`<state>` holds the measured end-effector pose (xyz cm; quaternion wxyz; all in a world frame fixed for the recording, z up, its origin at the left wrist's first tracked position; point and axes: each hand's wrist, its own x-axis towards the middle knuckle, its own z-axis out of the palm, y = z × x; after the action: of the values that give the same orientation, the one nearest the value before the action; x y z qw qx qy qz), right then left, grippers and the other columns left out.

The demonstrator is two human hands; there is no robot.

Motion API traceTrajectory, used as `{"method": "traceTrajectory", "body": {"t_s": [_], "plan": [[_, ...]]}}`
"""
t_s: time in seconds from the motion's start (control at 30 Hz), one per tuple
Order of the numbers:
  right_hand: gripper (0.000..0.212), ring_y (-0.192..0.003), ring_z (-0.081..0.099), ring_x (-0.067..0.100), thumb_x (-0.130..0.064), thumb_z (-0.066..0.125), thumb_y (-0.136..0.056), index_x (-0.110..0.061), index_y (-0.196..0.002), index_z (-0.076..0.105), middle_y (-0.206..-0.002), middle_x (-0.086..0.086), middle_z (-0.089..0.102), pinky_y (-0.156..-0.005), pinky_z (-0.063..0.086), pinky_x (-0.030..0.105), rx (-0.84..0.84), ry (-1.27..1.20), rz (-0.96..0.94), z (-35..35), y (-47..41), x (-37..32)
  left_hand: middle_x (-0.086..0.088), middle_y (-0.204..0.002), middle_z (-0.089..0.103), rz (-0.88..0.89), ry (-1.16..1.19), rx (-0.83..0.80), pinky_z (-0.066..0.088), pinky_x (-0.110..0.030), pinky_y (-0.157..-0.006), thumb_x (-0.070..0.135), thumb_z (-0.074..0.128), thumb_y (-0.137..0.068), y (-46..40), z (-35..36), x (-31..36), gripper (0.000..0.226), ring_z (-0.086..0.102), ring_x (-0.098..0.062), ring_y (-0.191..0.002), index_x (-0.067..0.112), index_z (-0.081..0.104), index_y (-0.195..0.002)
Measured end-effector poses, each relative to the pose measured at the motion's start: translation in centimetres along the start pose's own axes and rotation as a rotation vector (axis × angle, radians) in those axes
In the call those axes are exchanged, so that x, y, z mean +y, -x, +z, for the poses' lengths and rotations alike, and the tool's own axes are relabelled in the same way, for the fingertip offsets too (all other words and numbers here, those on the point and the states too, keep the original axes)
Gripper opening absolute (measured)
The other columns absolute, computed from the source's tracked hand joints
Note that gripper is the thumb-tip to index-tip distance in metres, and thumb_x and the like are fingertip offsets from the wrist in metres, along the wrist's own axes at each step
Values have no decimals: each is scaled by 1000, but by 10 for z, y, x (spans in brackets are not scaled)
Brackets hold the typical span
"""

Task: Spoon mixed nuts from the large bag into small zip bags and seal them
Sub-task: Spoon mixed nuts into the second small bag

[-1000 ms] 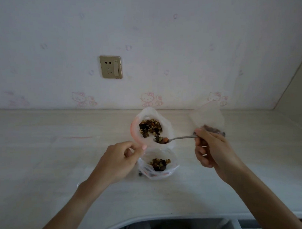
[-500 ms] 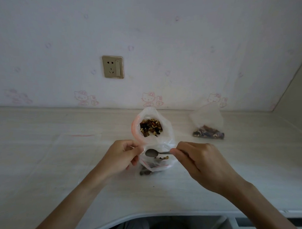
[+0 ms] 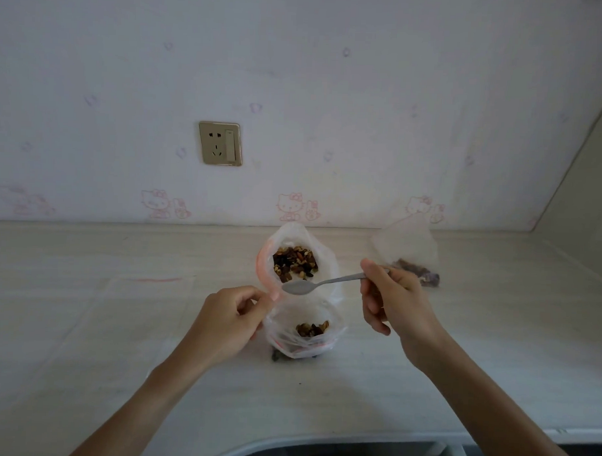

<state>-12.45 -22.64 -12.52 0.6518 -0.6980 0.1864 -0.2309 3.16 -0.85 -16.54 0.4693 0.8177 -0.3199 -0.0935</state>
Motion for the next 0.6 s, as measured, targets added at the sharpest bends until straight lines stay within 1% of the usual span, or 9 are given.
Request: {"method": "traceTrajectory", "body": {"t_s": [0.13,0.2,0.23,0.3,0.33,0.4,0.47,0.53,0.6], "plan": [[52,-40,37,19,-37,54,-106,-20,-58,62,-53,4,47,-36,27,24,22,-12,66,5,-15,-4,4,-65,72,-82,12,129,52,-29,-60,53,57,-99,-18,-3,-4,37,67,-9,-55,24,72,-82],[50,-39,37,18,-37,53,-106,-17,-61,61,-53,3,47,-36,27,23,40,14,74,9,-23,-6,4,-71,74,-127,-1,185,57,-35,-68,55,59,-99,-32,-2,-6,33,70,-7,-60,24,69,-91],[49,-38,38,17,-37,52,-107,-15,-64,61,-52,3,47,-36,27,23,50,34,77,10,-27,-7,6,-77,75,-144,-3,204,58,-34,-72,58,59,-97,-40,-1,-6,36,71,-5,-62,23,68,-98],[47,-36,38,16,-36,51,-107,-11,-68,60,-52,4,47,-35,27,21,71,86,83,13,-33,-10,10,-97,74,-175,11,218,54,-28,-73,70,58,-92,-54,2,-5,55,73,-3,-70,20,64,-113],[47,-36,39,16,-36,50,-107,-10,-70,60,-52,5,47,-35,28,21,81,114,85,14,-36,-10,10,-107,72,-186,18,211,53,-27,-77,76,57,-89,-61,4,-4,65,74,-5,-79,19,60,-121],[46,-35,39,15,-34,48,-108,-7,-72,60,-51,5,47,-34,29,20,104,172,90,15,-40,-10,7,-122,67,-201,38,195,54,-32,-91,79,59,-85,-74,10,-2,79,71,-13,-101,17,57,-135],[46,-34,39,14,-31,48,-108,-6,-71,60,-50,4,47,-33,30,20,125,220,100,15,-44,-8,11,-120,64,-198,38,190,51,-31,-92,70,68,-85,-81,18,-2,71,65,-13,-107,20,60,-135],[46,-34,39,13,-28,48,-108,-6,-69,60,-49,4,48,-33,32,20,138,272,114,15,-47,-4,16,-109,67,-168,13,196,55,-33,-89,52,76,-86,-82,25,-6,50,65,-10,-101,24,65,-126],[47,-35,41,14,-27,48,-107,-6,-68,61,-49,3,49,-35,35,21,162,334,118,16,-51,2,16,-99,70,-126,-6,199,60,-37,-85,36,78,-85,-80,30,-12,35,69,-11,-94,27,69,-117]]}}
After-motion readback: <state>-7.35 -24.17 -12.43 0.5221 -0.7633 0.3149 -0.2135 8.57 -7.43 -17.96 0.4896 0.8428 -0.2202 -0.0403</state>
